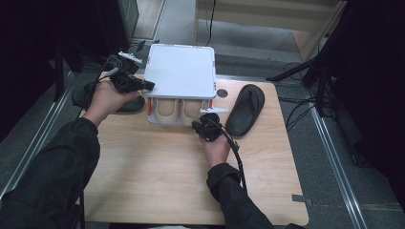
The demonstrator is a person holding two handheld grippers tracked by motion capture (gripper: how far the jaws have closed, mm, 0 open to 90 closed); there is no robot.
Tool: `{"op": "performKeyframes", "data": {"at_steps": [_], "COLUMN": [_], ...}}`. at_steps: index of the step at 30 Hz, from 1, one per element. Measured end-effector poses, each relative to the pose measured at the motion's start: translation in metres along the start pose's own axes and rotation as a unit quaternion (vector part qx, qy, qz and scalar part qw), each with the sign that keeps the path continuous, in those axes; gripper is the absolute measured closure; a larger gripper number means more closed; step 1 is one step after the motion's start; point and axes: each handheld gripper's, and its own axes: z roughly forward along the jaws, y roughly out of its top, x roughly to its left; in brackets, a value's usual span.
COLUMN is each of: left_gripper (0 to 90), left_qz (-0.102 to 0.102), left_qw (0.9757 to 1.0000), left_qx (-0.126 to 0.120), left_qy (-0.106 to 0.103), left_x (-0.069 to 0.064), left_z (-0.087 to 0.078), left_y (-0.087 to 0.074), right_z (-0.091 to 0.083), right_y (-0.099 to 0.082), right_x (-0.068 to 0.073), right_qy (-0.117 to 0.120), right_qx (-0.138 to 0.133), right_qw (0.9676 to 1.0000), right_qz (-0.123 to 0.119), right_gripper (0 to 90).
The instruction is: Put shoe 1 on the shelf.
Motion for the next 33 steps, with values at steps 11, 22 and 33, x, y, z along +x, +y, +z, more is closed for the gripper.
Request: {"op": "performKeyframes", "data": {"at_steps": [11, 22, 33], "left_gripper": [80.7, 55.6, 45.2], "left_qz": [-0.020, -0.014, -0.023], "left_qw": [0.9997, 0.9999, 0.9996], "left_qx": [0.010, 0.005, -0.009], "left_qy": [-0.005, -0.002, 0.016], "left_x": [-0.004, -0.014, -0.015], "left_z": [-0.001, -0.013, -0.038], "left_y": [0.003, 0.006, -0.003], "right_z": [-0.034, -0.066, -0.084], "right_y": [-0.012, -0.024, -0.034], "right_x": [-0.001, -0.003, -0.010], "right_qy": [0.049, 0.072, 0.095], "right_qx": [-0.014, -0.025, -0.037], "right_qw": [0.9986, 0.9968, 0.9938], "right_qz": [-0.012, -0.025, -0.046], "right_gripper": [77.3, 69.6, 53.1]}}
